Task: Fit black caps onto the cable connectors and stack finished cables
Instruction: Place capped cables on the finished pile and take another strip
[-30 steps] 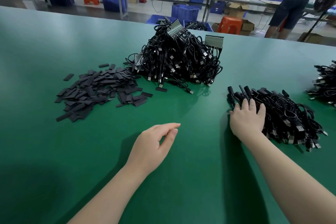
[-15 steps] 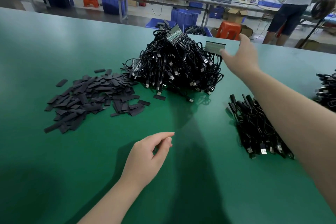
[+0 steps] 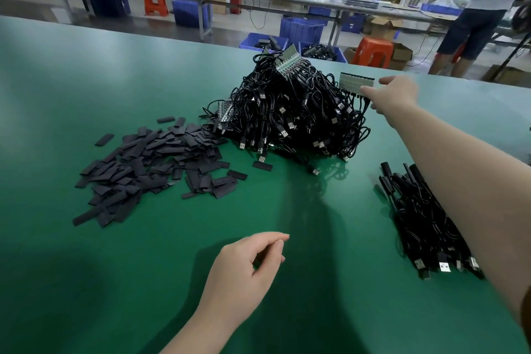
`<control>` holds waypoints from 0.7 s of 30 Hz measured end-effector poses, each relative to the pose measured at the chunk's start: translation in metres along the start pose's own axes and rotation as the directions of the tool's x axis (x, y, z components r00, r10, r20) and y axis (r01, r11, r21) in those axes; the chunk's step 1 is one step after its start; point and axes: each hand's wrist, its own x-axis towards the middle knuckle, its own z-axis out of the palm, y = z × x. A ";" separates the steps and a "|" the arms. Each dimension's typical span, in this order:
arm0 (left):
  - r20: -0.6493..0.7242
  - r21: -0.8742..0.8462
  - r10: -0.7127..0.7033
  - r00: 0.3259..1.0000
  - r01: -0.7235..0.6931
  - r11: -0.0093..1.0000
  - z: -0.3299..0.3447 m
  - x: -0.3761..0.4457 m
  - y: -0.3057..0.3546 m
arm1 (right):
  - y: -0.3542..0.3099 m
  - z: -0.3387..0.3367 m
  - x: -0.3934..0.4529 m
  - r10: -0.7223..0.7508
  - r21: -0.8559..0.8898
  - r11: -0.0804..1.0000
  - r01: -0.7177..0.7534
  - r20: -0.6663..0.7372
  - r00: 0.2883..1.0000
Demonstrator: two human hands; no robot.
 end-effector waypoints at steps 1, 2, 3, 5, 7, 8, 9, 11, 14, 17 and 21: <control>0.004 0.005 -0.005 1.000 0.005 1.000 0.000 0.000 0.001 | 0.001 0.001 0.002 -0.013 -0.015 1.000 0.013 0.000 1.000; 0.012 0.011 -0.009 1.000 0.009 1.000 0.000 0.000 0.002 | 0.002 0.002 0.005 -0.027 -0.034 0.999 0.027 -0.013 1.000; 0.019 0.020 -0.011 1.000 0.011 1.000 -0.001 0.000 0.002 | 0.003 0.002 0.006 -0.036 -0.047 0.998 0.034 -0.037 0.999; 0.029 0.050 -0.009 1.000 0.008 0.999 -0.001 0.000 0.003 | 0.005 0.001 0.010 -0.017 -0.028 1.000 0.015 -0.101 0.995; 0.034 0.074 -0.002 0.999 0.000 0.997 -0.001 -0.001 0.003 | 0.007 -0.005 0.013 0.030 0.012 1.000 -0.028 -0.172 0.985; 0.034 0.079 0.000 0.999 -0.003 0.997 -0.001 -0.001 0.003 | 0.007 -0.011 0.015 0.044 0.031 0.999 -0.038 -0.206 0.978; 0.035 0.081 0.000 0.999 -0.003 0.997 -0.001 -0.001 0.002 | 0.006 -0.017 0.017 0.044 0.042 0.998 -0.035 -0.239 0.970; 0.035 0.078 0.000 0.999 -0.003 0.997 -0.001 0.000 0.002 | -0.002 -0.033 0.021 0.016 0.049 0.999 -0.002 -0.302 0.953; 0.032 0.081 0.003 0.999 -0.006 0.997 -0.001 0.001 0.003 | -0.019 -0.065 0.029 -0.041 0.058 0.996 0.068 -0.383 0.923; 0.038 0.076 -0.002 0.999 -0.001 0.997 -0.001 0.001 0.003 | -0.039 -0.093 0.031 -0.130 0.037 0.986 0.162 -0.433 0.892; 0.030 0.070 0.003 1.000 -0.005 0.998 -0.001 0.002 0.003 | -0.050 -0.105 0.002 -0.171 0.105 0.964 0.243 -0.453 0.875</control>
